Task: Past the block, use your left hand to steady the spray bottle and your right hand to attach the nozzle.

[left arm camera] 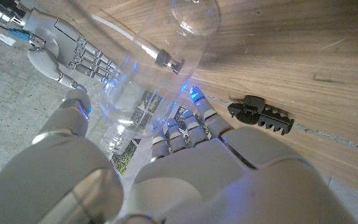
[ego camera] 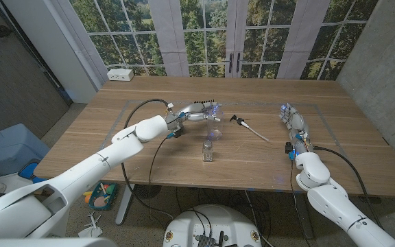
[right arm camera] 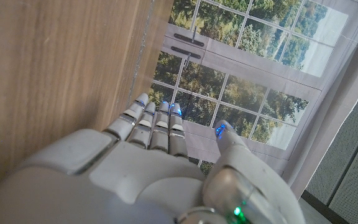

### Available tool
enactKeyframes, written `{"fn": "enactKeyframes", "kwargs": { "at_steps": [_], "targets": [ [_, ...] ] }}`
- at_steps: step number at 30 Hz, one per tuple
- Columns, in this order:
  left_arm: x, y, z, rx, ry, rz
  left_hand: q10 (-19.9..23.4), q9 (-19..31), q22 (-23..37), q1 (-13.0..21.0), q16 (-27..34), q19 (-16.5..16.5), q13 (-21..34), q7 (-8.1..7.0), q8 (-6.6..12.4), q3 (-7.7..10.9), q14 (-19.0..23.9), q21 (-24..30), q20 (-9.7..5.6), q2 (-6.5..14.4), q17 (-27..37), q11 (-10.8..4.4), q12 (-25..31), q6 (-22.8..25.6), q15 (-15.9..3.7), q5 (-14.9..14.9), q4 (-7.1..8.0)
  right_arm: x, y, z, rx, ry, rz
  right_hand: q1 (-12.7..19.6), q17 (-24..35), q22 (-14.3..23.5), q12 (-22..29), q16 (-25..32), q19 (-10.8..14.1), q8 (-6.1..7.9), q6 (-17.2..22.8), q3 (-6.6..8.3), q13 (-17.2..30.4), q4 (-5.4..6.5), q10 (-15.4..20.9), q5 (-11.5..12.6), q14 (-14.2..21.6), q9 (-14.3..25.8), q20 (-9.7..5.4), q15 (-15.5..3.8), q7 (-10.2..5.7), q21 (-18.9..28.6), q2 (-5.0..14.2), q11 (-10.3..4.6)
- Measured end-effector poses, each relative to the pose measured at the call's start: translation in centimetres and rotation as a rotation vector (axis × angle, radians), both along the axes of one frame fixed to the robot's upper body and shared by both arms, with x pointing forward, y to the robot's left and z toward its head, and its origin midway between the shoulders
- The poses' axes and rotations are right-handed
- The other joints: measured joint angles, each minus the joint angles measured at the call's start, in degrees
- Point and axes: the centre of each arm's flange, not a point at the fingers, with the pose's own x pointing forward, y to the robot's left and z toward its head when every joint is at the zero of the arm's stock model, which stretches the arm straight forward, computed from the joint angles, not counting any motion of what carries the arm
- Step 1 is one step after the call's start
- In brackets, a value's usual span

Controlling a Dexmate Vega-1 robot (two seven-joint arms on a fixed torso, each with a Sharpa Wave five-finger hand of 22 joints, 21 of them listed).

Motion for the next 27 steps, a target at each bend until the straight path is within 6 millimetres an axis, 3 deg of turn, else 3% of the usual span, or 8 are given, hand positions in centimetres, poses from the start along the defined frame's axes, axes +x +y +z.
{"fn": "enactKeyframes", "kwargs": {
  "at_steps": [10,15,19,23,27],
  "targets": [
    [0.1,-0.2,-0.8,-0.02,0.016,0.026,7.8,0.0,0.3,8.4,0.9,4.1,0.3,1.92,1.5,-0.43,7.5,-0.5,1.28,0.8,0.0,-0.5,1.0,4.2,-0.15,-0.3,0.38,0.0,0.0,0.0,-0.001,0.002,-0.001,0.0,0.0,0.0,0.0,0.0,0.0,0.0,0.0,-0.19,0.0,-0.19,0.0,0.0,0.0,0.0,0.0,0.0,0.0,0.0,0.0,0.0],
    [0.2,-0.2,-1.3,-0.045,0.021,0.042,13.3,0.3,0.4,11.5,0.9,5.5,0.3,2.8,3.47,-1.27,11.3,-1.4,2.09,2.3,0.0,-1.5,1.8,9.7,-0.22,-0.7,0.8,0.0,0.0,0.0,-0.009,0.008,-0.002,0.0,0.0,0.0,0.0,0.0,0.0,0.0,0.0,-0.08,0.0,-0.39,0.0,0.0,0.0,0.0,0.02,0.0,0.0,0.0,0.0,0.0],
    [0.3,-0.2,-1.6,-0.069,0.025,0.047,20.0,0.5,0.7,13.8,1.5,6.4,0.6,3.7,5.05,-2.0,14.9,-1.8,2.92,4.0,0.3,-1.45,2.9,15.4,-0.36,-0.9,0.89,0.0,0.0,0.1,-0.019,0.016,-0.011,0.3,-0.2,0.0,0.0,0.0,0.1,0.0,0.2,0.24,0.0,-1.86,0.2,0.1,0.0,0.0,1.73,0.0,-0.21,0.0,0.31,-0.21],
    [0.5,-0.1,-2.0,-0.104,0.026,0.059,25.8,0.8,0.8,13.9,2.1,7.2,1.0,3.5,7.51,-2.15,18.1,-1.8,3.2,4.0,0.6,-0.62,3.8,15.9,-0.57,-1.0,0.86,0.0,0.3,0.4,-0.039,0.024,-0.021,1.7,-0.3,0.0,0.0,0.3,0.6,0.0,0.4,0.54,0.0,-3.44,0.4,0.2,0.5,0.0,2.91,0.07,-0.44,0.0,0.0,-0.41],
    [0.7,-0.1,-2.4,-0.13,0.029,0.067,28.3,1.2,1.1,13.8,2.3,7.8,1.4,3.48,9.03,-2.23,19.8,-1.8,3.47,4.1,0.6,0.43,4.7,17.6,-0.59,-0.8,0.8,0.0,0.4,0.5,-0.062,0.044,-0.037,2.4,-0.3,0.0,0.0,0.7,0.8,0.0,0.7,0.68,0.0,-4.29,0.9,0.7,1.5,0.2,3.56,-0.3,-0.73,0.0,-0.74,-0.51]
  ]
}}
